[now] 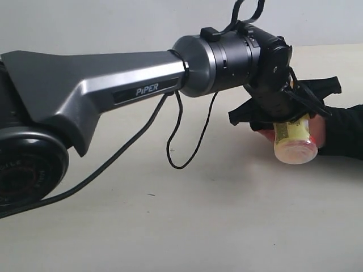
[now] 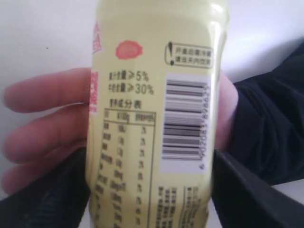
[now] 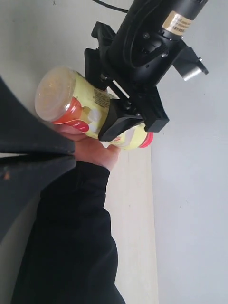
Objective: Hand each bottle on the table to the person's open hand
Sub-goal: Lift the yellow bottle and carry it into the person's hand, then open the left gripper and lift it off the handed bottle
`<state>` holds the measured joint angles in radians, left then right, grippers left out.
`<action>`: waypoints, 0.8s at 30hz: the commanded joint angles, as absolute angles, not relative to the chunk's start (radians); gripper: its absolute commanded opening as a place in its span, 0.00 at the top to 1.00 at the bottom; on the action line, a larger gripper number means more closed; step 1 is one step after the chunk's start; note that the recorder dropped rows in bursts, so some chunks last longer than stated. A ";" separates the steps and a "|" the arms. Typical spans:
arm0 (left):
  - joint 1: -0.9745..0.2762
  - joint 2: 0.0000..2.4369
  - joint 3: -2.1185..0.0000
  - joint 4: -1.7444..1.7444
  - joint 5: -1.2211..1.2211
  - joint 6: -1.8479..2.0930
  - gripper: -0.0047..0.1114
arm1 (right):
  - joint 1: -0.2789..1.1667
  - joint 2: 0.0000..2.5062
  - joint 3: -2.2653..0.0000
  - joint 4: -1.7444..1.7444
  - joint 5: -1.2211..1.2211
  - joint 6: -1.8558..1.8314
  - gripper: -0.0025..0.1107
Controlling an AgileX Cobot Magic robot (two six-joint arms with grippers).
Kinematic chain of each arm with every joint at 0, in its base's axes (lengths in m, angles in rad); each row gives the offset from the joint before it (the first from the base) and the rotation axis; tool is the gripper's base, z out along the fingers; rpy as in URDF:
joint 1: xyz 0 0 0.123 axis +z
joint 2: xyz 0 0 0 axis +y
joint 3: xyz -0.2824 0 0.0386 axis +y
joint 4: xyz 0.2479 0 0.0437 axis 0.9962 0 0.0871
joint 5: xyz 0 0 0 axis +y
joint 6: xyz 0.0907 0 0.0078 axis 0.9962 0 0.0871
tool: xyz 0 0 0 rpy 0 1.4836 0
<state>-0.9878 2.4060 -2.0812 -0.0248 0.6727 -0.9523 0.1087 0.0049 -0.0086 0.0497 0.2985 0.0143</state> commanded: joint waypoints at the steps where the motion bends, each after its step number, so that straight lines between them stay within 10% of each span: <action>1: -0.987 2.417 -2.085 -0.032 0.652 -0.950 0.94 | 0.104 0.000 -0.006 0.051 0.290 0.010 0.98; 13: -0.983 2.416 -2.085 -0.025 0.641 -0.926 0.22 | 0.104 0.000 -0.006 0.049 0.290 0.010 0.98; 24: -0.961 2.374 -2.085 -0.028 0.676 -0.839 0.16 | 0.104 0.000 -0.006 0.049 0.290 0.010 0.98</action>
<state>-0.9715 2.4103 -2.0812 -0.0272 0.6600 -0.8720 0.1087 0.0049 -0.0086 0.0497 0.2985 0.0143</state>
